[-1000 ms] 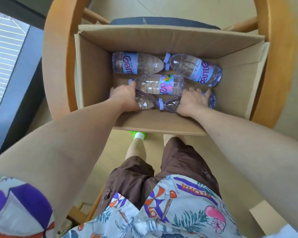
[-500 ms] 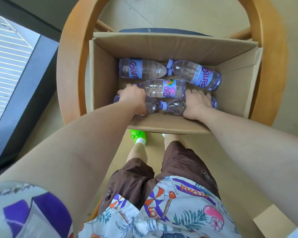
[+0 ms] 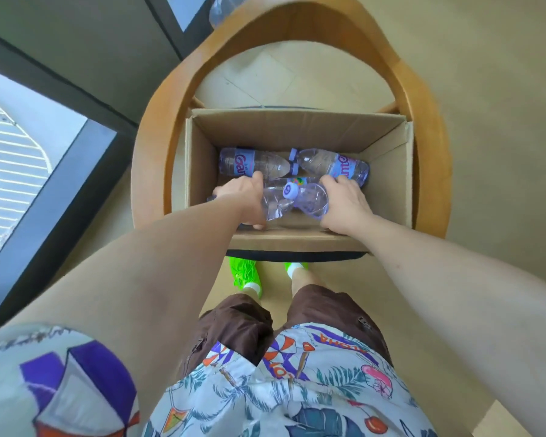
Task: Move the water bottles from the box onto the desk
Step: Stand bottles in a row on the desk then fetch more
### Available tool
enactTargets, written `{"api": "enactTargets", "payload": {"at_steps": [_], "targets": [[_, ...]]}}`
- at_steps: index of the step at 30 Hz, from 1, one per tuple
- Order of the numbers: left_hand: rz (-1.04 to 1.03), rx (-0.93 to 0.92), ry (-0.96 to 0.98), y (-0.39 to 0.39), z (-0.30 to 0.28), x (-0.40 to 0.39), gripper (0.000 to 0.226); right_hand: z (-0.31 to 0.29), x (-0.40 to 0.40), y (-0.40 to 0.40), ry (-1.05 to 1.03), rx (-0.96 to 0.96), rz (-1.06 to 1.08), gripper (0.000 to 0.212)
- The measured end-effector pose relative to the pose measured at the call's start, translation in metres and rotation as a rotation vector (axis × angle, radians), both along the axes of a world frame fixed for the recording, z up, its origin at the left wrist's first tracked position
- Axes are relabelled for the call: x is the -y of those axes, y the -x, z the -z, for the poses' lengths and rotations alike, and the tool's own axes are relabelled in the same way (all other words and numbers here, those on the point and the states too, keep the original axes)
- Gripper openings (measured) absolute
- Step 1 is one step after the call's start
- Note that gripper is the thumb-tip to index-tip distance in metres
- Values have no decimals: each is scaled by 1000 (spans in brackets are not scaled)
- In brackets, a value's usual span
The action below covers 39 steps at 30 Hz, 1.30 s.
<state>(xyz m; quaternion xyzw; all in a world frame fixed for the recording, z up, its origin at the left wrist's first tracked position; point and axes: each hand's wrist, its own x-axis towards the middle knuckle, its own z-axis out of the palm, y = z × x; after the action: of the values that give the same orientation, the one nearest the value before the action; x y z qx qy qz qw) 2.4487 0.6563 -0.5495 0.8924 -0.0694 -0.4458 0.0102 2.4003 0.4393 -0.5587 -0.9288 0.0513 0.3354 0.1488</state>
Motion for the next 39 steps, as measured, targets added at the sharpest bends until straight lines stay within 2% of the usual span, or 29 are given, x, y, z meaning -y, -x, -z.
{"api": "enactTargets", "payload": {"at_steps": [2, 6, 9, 13, 18, 23, 30, 36, 39], "targets": [[-65, 27, 50, -3, -13, -9, 76, -19, -7, -3, -44, 30, 65, 59], [-142, 111, 194, -20, -46, -26, 74, -63, -24, -15, -110, 116, 141, 72], [-197, 187, 293, -38, -86, -37, 88, -103, -39, -29, -197, 216, 257, 67], [-315, 341, 438, -60, -144, -51, 98, -156, -61, -52, -401, 377, 448, 58], [-487, 515, 551, -80, -217, -73, 91, -214, -86, -92, -764, 441, 549, 68], [-619, 685, 558, -81, -283, -97, 59, -262, -111, -127, -899, 467, 411, 69], [-889, 918, 517, -42, -343, -145, 65, -303, -159, -158, -1017, 443, 126, 52], [-1206, 1090, 471, 38, -371, -186, 68, -323, -227, -138, -1072, 345, -182, 54], [-1317, 1164, 345, 91, -382, -202, 74, -326, -264, -109, -1095, 272, -339, 56]]}}
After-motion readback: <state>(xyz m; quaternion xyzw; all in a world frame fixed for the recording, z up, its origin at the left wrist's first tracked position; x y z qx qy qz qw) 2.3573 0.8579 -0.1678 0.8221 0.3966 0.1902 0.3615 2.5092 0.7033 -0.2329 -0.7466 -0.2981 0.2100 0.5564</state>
